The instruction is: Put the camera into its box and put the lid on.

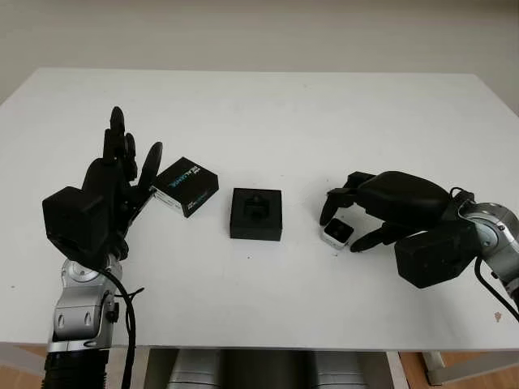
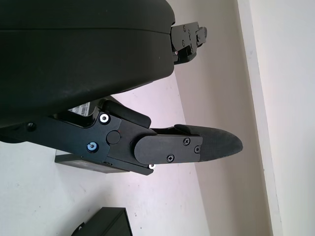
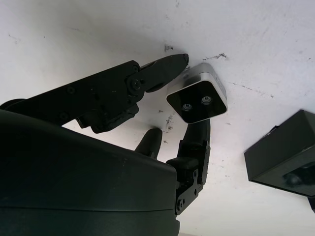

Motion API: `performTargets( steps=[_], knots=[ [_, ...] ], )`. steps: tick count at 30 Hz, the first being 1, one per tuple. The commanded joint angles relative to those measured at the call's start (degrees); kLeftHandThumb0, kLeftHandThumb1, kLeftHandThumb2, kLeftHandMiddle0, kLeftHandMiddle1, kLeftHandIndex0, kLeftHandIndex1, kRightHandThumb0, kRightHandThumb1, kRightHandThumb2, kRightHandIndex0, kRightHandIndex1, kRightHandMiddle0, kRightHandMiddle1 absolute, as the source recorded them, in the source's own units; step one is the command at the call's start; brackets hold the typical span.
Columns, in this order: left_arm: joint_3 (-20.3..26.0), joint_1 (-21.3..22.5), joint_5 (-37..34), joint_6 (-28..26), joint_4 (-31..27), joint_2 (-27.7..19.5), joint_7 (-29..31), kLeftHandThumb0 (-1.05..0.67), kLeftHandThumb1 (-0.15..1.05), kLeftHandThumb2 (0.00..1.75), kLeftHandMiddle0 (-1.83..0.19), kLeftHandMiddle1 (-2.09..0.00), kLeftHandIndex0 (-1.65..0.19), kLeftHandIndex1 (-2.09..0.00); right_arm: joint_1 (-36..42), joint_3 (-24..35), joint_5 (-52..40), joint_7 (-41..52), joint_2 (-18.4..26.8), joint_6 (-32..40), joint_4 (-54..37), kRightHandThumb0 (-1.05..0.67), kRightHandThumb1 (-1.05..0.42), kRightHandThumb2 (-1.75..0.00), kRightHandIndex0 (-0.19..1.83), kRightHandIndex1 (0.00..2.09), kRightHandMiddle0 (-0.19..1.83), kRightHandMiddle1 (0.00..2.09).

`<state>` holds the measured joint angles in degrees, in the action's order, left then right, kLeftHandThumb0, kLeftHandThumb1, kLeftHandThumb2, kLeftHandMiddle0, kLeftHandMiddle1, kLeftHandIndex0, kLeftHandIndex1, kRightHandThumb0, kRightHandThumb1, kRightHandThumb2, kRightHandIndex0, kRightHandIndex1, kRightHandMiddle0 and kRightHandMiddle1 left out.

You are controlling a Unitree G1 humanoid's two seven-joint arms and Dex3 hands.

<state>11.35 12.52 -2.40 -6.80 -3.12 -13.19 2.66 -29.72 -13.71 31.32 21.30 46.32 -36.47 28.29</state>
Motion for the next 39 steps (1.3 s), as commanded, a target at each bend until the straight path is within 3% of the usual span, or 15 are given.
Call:
performTargets(
  steps=[1, 11, 17, 22, 30, 39],
  knots=[
    [-0.1, -0.5, -0.1, -0.4, -1.3, 0.3, -0.3, -0.73, 1.05, 0.4, 0.11, -0.06, 0.16, -0.06, -0.4, -0.7, 0.3, -0.1, -0.3, -0.1, 1.2, -0.35, -0.88, -0.06, 0.09, 1.06, 0.39, 1.07],
    [-0.2, -0.7, 0.1, -0.7, -1.9, 0.9, -0.7, -0.73, 1.05, 0.38, 0.11, -0.06, 0.16, -0.06, 0.0, -0.6, -3.3, 1.6, -2.4, 0.6, 2.4, -0.39, -0.9, -0.06, 0.06, 1.06, 0.4, 1.08],
    [-0.3, -1.0, 0.4, -0.9, -2.4, 1.1, -1.0, -0.73, 1.05, 0.38, 0.1, -0.06, 0.15, -0.06, 0.1, -0.4, -5.4, 2.0, -3.5, 0.4, 3.5, -0.41, -0.91, -0.06, 0.04, 1.16, 0.44, 1.24],
    [-0.5, -1.1, 0.7, -1.4, -2.7, 1.3, -1.1, -0.73, 1.05, 0.38, 0.1, -0.06, 0.15, -0.06, 0.8, 0.7, -9.4, 4.9, -4.8, 4.7, 2.6, -0.42, -0.93, -0.06, 0.01, 1.15, 0.44, 1.38],
    [-0.2, -1.0, -0.3, -1.3, -2.4, 1.7, -0.8, -0.73, 1.05, 0.37, 0.1, -0.05, 0.14, -0.06, 1.4, 3.0, -15.3, 7.0, -7.0, 8.2, 3.1, -0.45, -0.93, -0.06, 0.05, 0.9, 0.43, 1.48],
    [-0.5, -1.2, 1.3, -1.7, -2.7, 1.3, -0.9, -0.73, 1.05, 0.39, 0.09, -0.06, 0.14, -0.06, 2.6, 4.7, -18.8, 10.2, -7.8, 16.4, -1.0, -0.43, -0.96, -0.05, 0.16, 0.46, 0.36, 1.54]
  ],
)
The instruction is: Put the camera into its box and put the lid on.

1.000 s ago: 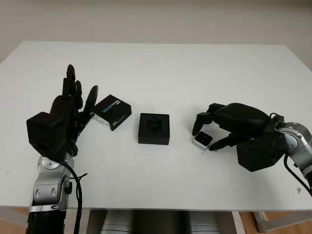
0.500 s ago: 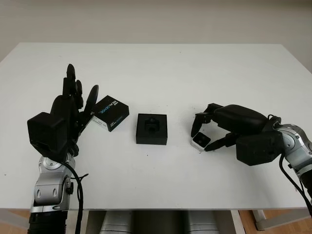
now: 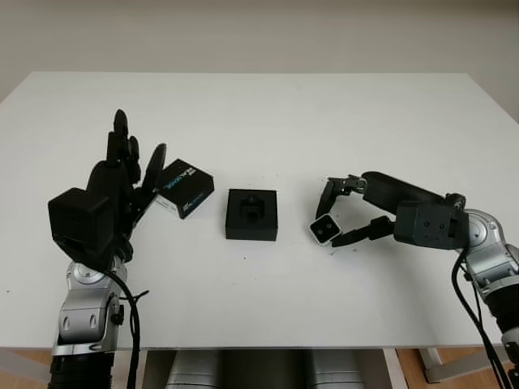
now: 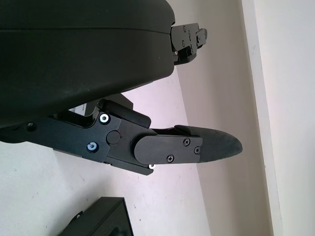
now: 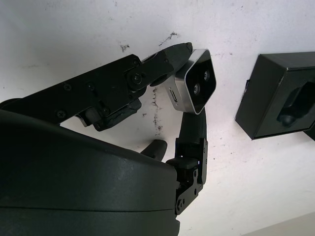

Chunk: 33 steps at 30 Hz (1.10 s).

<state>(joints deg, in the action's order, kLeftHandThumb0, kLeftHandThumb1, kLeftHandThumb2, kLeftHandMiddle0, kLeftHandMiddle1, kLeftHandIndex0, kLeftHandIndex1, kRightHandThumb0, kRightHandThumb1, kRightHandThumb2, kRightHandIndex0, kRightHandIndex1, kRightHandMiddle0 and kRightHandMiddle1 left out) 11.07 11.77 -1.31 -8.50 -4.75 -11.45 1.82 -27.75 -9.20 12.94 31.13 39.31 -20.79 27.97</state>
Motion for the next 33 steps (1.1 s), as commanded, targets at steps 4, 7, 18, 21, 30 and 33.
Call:
performTargets(
  steps=[4, 7, 18, 21, 30, 33],
  knots=[
    [0.0, -0.4, -0.5, -0.2, -1.2, -0.3, 0.5, -0.71, 1.05, 0.39, 0.11, -0.05, 0.15, -0.05, 1.2, 0.9, -1.7, 0.6, -1.3, 1.3, -1.2, -0.43, -0.95, -0.05, 0.21, 0.38, 0.38, 1.56],
    [0.0, -0.4, -0.7, -0.3, -1.3, -0.5, 0.6, -0.72, 1.05, 0.38, 0.1, -0.05, 0.15, -0.05, 1.5, 1.2, -1.8, 0.4, -1.5, 2.9, -2.4, -0.42, -0.95, -0.05, 0.22, 0.34, 0.36, 1.6],
    [0.0, -0.2, 0.1, -0.2, -1.0, -0.9, 0.3, -0.72, 1.05, 0.38, 0.09, -0.06, 0.14, -0.06, 2.9, 6.4, -9.1, -0.6, -5.0, 10.6, -8.9, -0.46, -0.96, -0.05, 0.2, 0.25, 0.35, 1.63],
    [0.3, 0.0, 0.0, -0.2, -0.7, -1.1, 0.6, -0.73, 1.05, 0.39, 0.09, -0.06, 0.14, -0.06, 2.9, 7.5, -10.0, -2.5, -6.6, 10.5, -9.9, -0.47, -0.96, -0.05, 0.21, 0.24, 0.37, 1.66],
    [0.3, 0.0, -0.3, -0.9, -1.2, -1.4, 0.7, -0.72, 1.05, 0.38, 0.1, -0.05, 0.15, -0.05, 1.7, 9.7, -13.5, -6.5, -12.1, 15.4, -13.4, -0.48, -0.99, -0.06, 0.09, 0.11, 0.29, 1.68],
    [0.4, -0.1, -0.4, -1.1, -1.5, -1.5, 0.7, -0.72, 1.05, 0.38, 0.1, -0.05, 0.15, -0.05, 1.3, 10.1, -14.8, -8.0, -15.0, 16.1, -13.3, -0.47, -0.99, -0.06, 0.07, 0.09, 0.28, 1.68]
  ],
)
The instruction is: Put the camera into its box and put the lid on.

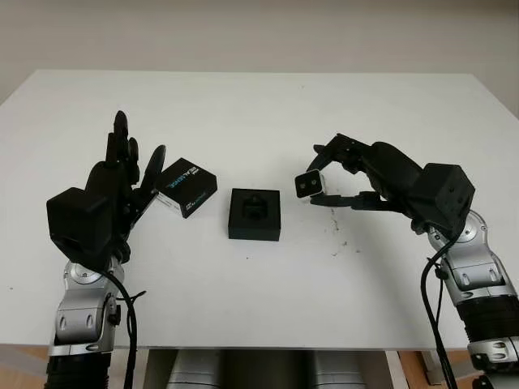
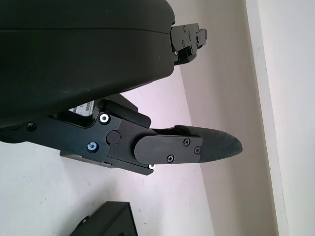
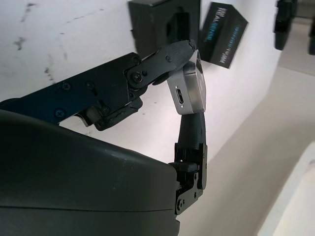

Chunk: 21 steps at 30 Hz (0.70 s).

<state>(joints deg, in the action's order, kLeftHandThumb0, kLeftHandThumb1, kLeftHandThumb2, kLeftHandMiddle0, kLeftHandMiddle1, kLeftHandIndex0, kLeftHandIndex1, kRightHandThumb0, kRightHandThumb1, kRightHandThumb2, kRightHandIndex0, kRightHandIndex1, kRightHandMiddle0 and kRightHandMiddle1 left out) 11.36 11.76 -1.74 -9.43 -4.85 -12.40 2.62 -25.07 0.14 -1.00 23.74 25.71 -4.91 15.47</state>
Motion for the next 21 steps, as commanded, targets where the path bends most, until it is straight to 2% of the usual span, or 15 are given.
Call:
performTargets(
  steps=[1, 12, 21],
  knots=[
    [0.1, -0.1, 0.1, -0.2, -1.4, -0.5, -0.1, -0.72, 1.05, 0.38, 0.1, -0.05, 0.15, -0.05, -1.5, 0.7, -1.0, -1.2, -2.3, -0.5, -0.2, -0.46, -0.99, -0.05, 0.08, 0.09, 0.28, 1.68],
    [0.0, -0.4, 0.1, 0.4, -1.1, -0.3, -0.2, -0.73, 1.05, 0.39, 0.1, -0.05, 0.15, -0.05, -3.6, -0.3, -2.2, -3.6, -11.4, -2.6, 7.4, -0.46, -0.96, -0.05, 0.1, 0.08, 0.31, 1.68],
    [0.2, -0.6, -0.4, 0.2, -1.3, -0.1, -0.4, -0.72, 1.05, 0.39, 0.1, -0.05, 0.14, -0.05, -5.7, -2.7, 1.6, -6.8, -15.4, -5.0, 14.0, -0.48, -0.94, -0.05, 0.15, 0.09, 0.34, 1.7]
  ],
)
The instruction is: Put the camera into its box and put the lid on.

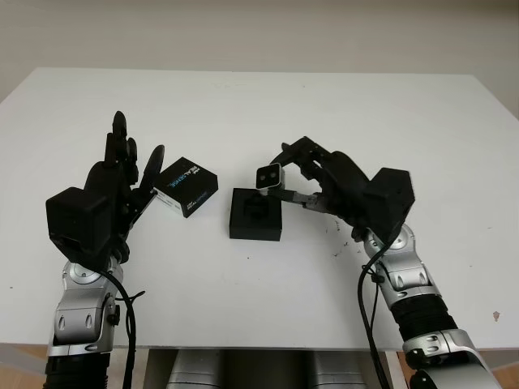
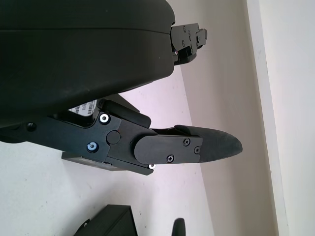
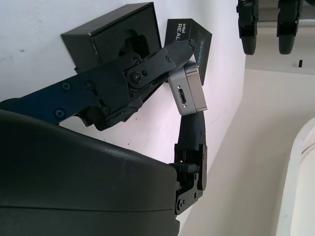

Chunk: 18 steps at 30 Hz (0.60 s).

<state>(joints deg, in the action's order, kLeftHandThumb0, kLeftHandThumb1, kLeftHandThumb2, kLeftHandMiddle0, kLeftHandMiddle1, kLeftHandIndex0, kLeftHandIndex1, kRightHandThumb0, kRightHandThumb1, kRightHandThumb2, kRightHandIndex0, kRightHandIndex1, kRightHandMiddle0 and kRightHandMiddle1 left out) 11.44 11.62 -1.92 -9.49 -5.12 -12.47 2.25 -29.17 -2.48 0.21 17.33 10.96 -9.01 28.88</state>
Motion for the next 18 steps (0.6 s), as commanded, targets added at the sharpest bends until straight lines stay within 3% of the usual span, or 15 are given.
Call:
performTargets(
  steps=[1, 18],
  knots=[
    [0.2, -0.4, -0.2, 0.3, -0.9, -0.1, 0.0, -0.72, 1.05, 0.39, 0.1, -0.05, 0.15, -0.05, -1.9, -0.4, 0.7, -0.6, -0.9, -0.9, 1.1, -0.48, -0.94, -0.05, 0.16, 0.09, 0.33, 1.69],
    [0.1, -0.6, 0.0, -0.3, -1.3, -0.4, 0.1, -0.74, 1.05, 0.39, 0.1, -0.05, 0.14, -0.06, -3.6, -1.6, 2.9, -2.2, -2.4, -1.5, 6.6, -0.46, -0.94, -0.05, 0.16, 0.07, 0.34, 1.68]
  ],
)
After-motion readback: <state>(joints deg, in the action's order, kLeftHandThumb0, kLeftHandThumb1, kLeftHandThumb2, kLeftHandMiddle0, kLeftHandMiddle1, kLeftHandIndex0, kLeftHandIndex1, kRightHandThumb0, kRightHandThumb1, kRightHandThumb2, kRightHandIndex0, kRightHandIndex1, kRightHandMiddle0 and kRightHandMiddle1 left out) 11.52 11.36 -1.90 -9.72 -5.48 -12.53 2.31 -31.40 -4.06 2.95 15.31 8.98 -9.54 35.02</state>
